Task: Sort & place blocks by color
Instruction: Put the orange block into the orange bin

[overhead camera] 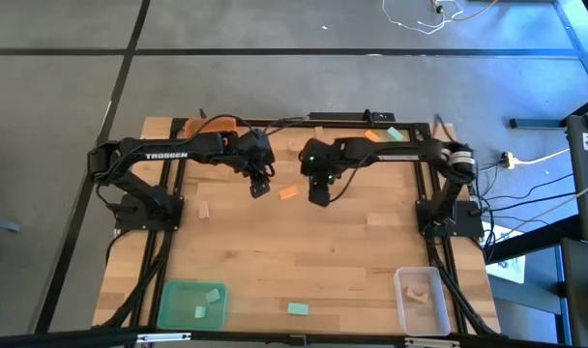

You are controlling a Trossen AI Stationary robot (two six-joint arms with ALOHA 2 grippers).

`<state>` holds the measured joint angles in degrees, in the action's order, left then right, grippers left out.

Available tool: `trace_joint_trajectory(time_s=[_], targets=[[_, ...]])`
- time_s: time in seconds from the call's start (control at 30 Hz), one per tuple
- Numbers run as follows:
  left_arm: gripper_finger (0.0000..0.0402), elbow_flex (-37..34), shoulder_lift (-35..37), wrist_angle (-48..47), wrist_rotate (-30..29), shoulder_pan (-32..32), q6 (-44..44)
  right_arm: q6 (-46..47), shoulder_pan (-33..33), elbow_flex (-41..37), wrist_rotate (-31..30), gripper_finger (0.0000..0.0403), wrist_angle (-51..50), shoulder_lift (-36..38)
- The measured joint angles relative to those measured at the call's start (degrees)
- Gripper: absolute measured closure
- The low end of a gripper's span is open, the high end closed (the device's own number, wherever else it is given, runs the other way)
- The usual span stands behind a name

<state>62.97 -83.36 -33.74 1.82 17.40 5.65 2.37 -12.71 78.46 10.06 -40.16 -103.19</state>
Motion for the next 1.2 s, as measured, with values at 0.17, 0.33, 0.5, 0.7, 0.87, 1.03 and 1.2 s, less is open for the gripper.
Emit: trace_joint_trajectory(time_s=[0.17, 0.33, 0.5, 0.7, 0.87, 1.03, 1.2], targets=[[0.0211, 0.0, -2.8, 6.4, 1.7, -1.2, -6.1, 0.6, 0.1, 0.0, -3.5, 0.0216, -2.0, 7.5], [0.0211, 0.0, -7.5, 11.1, 1.2, -2.9, -9.2, 0.5, 0.0, 0.0, -8.0, 0.0216, -4.2, 15.8], [0.0211, 0.0, -12.5, 14.5, 0.6, -4.5, -9.0, 0.3, 0.0, 0.0, -14.1, 0.0216, -5.4, 22.8], [0.0211, 0.0, -18.5, 16.8, -1.7, -5.9, -8.9, 0.2, 0.0, 0.0, -17.2, 0.0216, -5.9, 27.2], [0.0211, 0.0, -22.0, 18.2, -5.7, -6.2, -9.0, 0.2, 0.0, 0.0, -17.1, 0.0216, -6.4, 28.0], [0.0211, 0.0, -23.9, 18.4, -5.8, -6.2, -8.9, 0.2, 0.0, 0.0, -17.1, 0.0216, -8.4, 28.0], [0.0211, 0.2, -26.1, 18.6, -5.5, -6.2, -8.0, 0.2, 0.0, 0.0, -17.1, 0.0216, -9.1, 28.0]])
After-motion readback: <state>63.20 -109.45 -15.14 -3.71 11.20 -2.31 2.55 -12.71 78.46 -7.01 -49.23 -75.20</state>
